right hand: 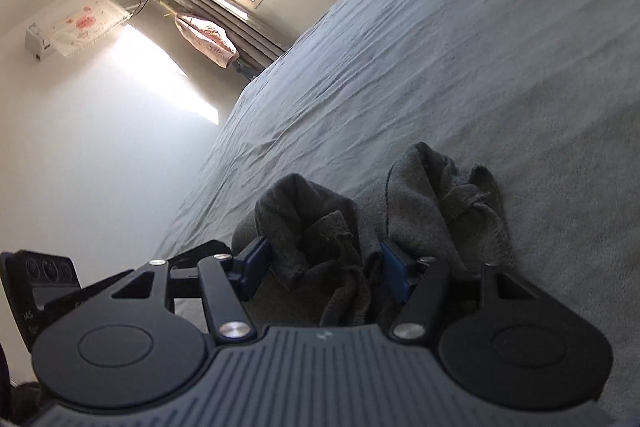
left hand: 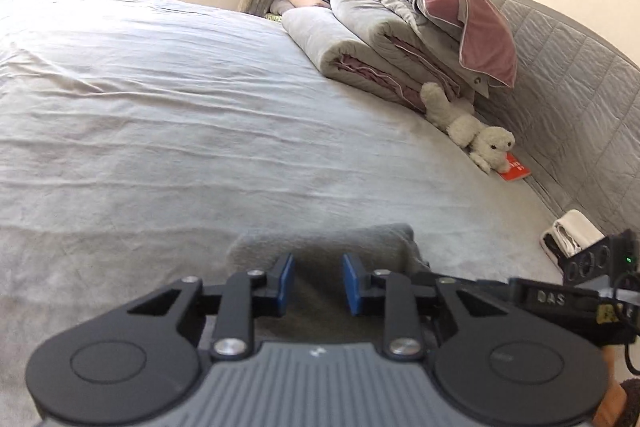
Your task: Fold clothes
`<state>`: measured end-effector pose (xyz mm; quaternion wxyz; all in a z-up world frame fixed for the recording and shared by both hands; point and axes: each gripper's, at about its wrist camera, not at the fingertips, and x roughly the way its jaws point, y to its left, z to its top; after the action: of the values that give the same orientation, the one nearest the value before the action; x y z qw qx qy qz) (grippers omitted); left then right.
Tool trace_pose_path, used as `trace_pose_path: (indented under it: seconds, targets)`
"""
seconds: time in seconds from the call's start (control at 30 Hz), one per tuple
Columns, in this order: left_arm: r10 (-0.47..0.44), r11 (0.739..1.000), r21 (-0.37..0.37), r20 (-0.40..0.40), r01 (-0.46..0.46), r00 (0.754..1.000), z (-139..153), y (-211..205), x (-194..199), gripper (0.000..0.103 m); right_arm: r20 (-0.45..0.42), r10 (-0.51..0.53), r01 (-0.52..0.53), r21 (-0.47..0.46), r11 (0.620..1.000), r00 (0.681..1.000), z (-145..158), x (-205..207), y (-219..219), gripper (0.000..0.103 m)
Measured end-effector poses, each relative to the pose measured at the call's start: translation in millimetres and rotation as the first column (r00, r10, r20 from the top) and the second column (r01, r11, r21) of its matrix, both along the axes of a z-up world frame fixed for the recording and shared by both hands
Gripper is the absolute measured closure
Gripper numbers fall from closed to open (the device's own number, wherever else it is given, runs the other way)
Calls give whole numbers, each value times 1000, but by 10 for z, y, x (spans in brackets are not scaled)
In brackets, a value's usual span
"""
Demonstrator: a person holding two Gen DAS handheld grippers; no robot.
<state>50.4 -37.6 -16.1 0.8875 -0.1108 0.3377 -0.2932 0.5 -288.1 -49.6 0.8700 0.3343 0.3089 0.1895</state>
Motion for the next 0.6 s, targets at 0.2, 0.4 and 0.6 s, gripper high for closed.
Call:
trace_pose_path:
  seconds: [0.2,0.4,0.6]
  targets:
    - [-18,1000,24,52,16,998,-126,-119,82,79,82,84,-64,-213,975,993,-8,94,345,38]
    - [-10,1000,21,112,8,994,-109,-181,48,79,4,-33,33,-123,992,999,-188,163,129,75]
    - [-4,999,-35,208,11,978,-23,-161,-59,78,59,-87,87,13,996,994,60,-99,-145,84]
